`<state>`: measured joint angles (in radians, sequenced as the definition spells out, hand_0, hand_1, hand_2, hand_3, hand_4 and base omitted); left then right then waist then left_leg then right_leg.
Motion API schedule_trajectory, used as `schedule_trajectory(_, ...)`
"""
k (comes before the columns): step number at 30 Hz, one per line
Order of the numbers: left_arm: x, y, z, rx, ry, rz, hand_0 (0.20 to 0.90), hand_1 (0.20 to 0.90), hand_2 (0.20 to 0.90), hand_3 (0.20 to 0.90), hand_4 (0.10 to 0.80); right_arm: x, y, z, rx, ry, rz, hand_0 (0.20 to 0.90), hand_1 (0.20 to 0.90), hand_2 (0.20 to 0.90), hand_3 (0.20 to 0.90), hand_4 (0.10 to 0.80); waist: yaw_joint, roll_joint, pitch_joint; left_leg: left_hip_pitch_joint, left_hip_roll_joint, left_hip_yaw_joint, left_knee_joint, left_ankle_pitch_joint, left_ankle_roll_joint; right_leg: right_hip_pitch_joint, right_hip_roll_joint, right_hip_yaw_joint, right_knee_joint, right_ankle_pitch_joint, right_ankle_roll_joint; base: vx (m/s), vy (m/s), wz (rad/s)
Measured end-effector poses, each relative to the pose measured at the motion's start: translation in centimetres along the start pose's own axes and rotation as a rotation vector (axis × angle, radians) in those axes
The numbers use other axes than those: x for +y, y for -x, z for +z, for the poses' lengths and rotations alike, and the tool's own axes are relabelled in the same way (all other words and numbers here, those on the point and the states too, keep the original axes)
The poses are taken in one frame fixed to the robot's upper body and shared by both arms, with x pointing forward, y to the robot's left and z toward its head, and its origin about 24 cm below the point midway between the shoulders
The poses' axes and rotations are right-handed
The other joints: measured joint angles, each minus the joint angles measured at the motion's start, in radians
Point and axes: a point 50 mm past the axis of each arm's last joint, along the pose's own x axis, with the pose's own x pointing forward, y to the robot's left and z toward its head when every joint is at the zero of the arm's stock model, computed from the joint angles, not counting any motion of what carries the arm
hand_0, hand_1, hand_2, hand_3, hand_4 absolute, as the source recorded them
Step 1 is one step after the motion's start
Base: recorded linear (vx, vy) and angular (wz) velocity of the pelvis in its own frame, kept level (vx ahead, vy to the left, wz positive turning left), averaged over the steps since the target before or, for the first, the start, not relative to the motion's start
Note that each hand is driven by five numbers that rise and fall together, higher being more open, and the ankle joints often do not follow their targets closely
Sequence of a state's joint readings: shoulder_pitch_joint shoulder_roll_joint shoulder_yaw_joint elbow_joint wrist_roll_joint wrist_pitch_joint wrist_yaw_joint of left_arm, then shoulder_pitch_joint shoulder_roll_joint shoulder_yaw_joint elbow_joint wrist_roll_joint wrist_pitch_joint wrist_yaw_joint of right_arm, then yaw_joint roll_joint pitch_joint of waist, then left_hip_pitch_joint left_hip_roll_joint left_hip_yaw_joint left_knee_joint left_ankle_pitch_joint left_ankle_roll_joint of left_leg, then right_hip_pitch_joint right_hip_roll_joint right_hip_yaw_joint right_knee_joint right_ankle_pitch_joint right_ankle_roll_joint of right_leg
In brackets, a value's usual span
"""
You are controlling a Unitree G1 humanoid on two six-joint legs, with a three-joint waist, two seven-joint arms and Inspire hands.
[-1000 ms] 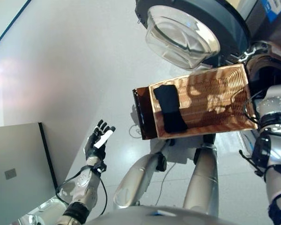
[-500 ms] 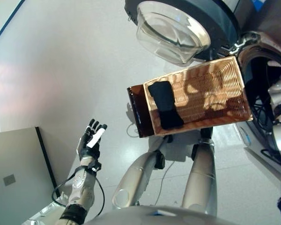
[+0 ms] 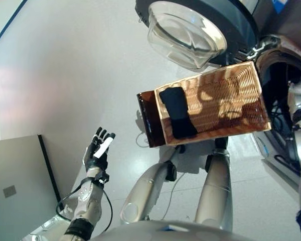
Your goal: Pick up the clothes and place them into the washing machine
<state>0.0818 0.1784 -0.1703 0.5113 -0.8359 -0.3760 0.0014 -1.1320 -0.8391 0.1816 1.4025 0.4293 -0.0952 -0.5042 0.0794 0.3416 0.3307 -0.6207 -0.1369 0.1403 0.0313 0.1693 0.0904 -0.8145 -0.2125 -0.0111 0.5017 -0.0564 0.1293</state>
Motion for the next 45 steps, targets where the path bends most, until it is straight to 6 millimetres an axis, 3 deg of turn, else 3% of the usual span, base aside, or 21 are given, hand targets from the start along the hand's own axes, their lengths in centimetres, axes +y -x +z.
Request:
schedule_trajectory(1, 0.0, 0.0, 0.0, 0.000, 0.000, 0.000, 0.900, 0.900, 0.900, 0.900, 0.800, 0.1, 0.0, -0.3, 0.021, -0.024, 0.006, 0.900, 0.900, 0.900, 0.900, 0.800, 0.001, -0.001, 0.000, 0.000, 0.000, -0.002, 0.000, 0.000, 0.001, 0.001, 0.000, -0.002, 0.000, -0.001, -0.001, 0.032, 0.012, 0.04)
schedule_trajectory(3, 0.1, 0.1, -0.1, 0.000, 0.008, 0.009, 0.900, 0.900, 0.900, 0.900, 0.800, 0.8, 0.7, -2.2, 0.150, -0.272, 0.023, 0.900, 0.900, 0.900, 0.900, 0.800, 0.001, -0.021, -0.002, 0.001, 0.003, -0.004, 0.002, -0.001, 0.006, 0.002, 0.003, -0.003, 0.006, -0.005, -0.007, 0.015, 0.007, 0.00)
schedule_trajectory(6, 0.0, 0.0, -0.2, 0.001, 0.040, 0.017, 0.900, 0.900, 0.900, 0.900, 0.800, 4.3, 3.4, -5.3, 0.310, -0.650, 0.041, 0.900, 0.900, 0.900, 0.900, 0.800, -0.006, -0.047, -0.012, 0.003, 0.010, -0.007, 0.004, 0.004, 0.021, 0.003, 0.011, -0.005, 0.010, -0.010, -0.015, 0.010, 0.006, -0.02)
schedule_trajectory(8, -0.4, -0.2, -0.2, -0.001, 0.043, 0.000, 0.900, 0.900, 0.900, 0.900, 0.800, 5.5, 4.6, -6.1, 0.365, -0.834, 0.011, 0.900, 0.900, 0.900, 0.900, 0.800, -0.001, -0.048, -0.013, 0.005, 0.014, -0.008, 0.004, 0.004, 0.022, 0.004, 0.014, -0.008, 0.014, -0.013, -0.020, 0.000, 0.000, 0.00)
schedule_trajectory(13, -0.6, -0.1, -0.3, -0.010, 0.069, 0.019, 0.900, 0.900, 0.900, 0.900, 0.800, 7.0, 7.0, -7.4, 0.378, -1.105, -0.039, 0.900, 0.900, 0.900, 0.900, 0.800, -0.004, -0.050, -0.013, 0.005, 0.023, -0.025, 0.025, -0.008, 0.025, 0.004, 0.018, -0.026, 0.050, -0.040, -0.043, 0.006, -0.001, 0.06)
schedule_trajectory(15, -0.6, -0.1, -0.3, -0.014, 0.070, 0.017, 0.900, 0.900, 0.900, 0.900, 0.800, 6.9, 7.3, -7.9, 0.371, -1.118, -0.058, 0.900, 0.900, 0.900, 0.900, 0.800, -0.002, -0.050, -0.014, 0.002, 0.023, -0.028, 0.038, -0.002, 0.027, 0.004, 0.019, -0.026, 0.061, -0.039, -0.047, -0.031, -0.023, 0.12)
schedule_trajectory(20, -0.6, -0.1, -0.2, -0.026, 0.072, 0.036, 0.900, 0.900, 0.900, 0.900, 0.800, 7.5, 8.2, -8.6, 0.389, -1.133, -0.062, 0.900, 0.900, 0.900, 0.900, 0.800, 0.011, -0.055, -0.017, -0.016, 0.037, -0.038, 0.113, -0.043, 0.004, 0.002, 0.018, -0.032, 0.107, -0.076, -0.075, 0.025, -0.018, 0.03)
schedule_trajectory(27, -1.1, 0.0, -0.9, -0.021, 0.105, 0.054, 0.900, 0.900, 0.900, 0.900, 0.800, 8.6, 10.7, -10.1, 0.399, -1.122, -0.004, 0.900, 0.900, 0.900, 0.900, 0.800, 0.016, -0.063, -0.024, -0.031, 0.059, -0.054, 0.143, -0.053, -0.012, 0.006, 0.035, -0.056, 0.114, -0.076, -0.086, 0.004, -0.018, 0.03)
schedule_trajectory(32, -1.9, -0.4, -1.3, -0.011, 0.122, 0.051, 0.900, 0.900, 0.900, 0.900, 0.800, 9.4, 14.0, -13.6, 0.489, -1.048, 0.050, 0.900, 0.900, 0.900, 0.900, 0.800, 0.015, -0.092, -0.037, -0.010, 0.073, -0.071, 0.155, -0.054, -0.018, 0.050, 0.044, -0.085, 0.104, -0.079, -0.097, 0.009, -0.038, 0.07)
schedule_trajectory(33, -1.9, -0.4, -1.5, -0.009, 0.128, 0.056, 0.900, 0.900, 0.900, 0.900, 0.800, 9.7, 15.6, -15.2, 0.538, -1.012, 0.060, 0.900, 0.900, 0.900, 0.900, 0.800, 0.016, -0.116, -0.045, 0.009, 0.076, -0.088, 0.155, -0.065, -0.032, 0.078, 0.049, -0.094, 0.094, -0.082, -0.100, 0.016, -0.075, 0.08)
schedule_trajectory(37, -0.8, 0.0, -2.1, 0.014, 0.120, 0.108, 0.900, 0.900, 0.900, 0.900, 0.800, 11.2, 21.4, -18.6, 0.667, -0.894, 0.199, 0.900, 0.900, 0.900, 0.900, 0.800, 0.017, -0.183, -0.077, 0.039, 0.095, -0.110, 0.137, -0.068, -0.043, 0.128, 0.062, -0.129, 0.060, -0.090, -0.112, 0.026, -0.045, 0.08)
schedule_trajectory(45, 0.5, 0.2, -2.5, 0.024, 0.124, 0.169, 0.900, 0.900, 0.900, 0.900, 0.800, 12.0, 25.4, -20.3, 0.729, -0.764, 0.377, 0.900, 0.900, 0.900, 0.900, 0.800, 0.036, -0.203, -0.072, 0.055, 0.105, -0.131, 0.134, -0.053, -0.050, 0.172, 0.064, -0.171, 0.037, -0.085, -0.112, 0.031, -0.015, 0.15)
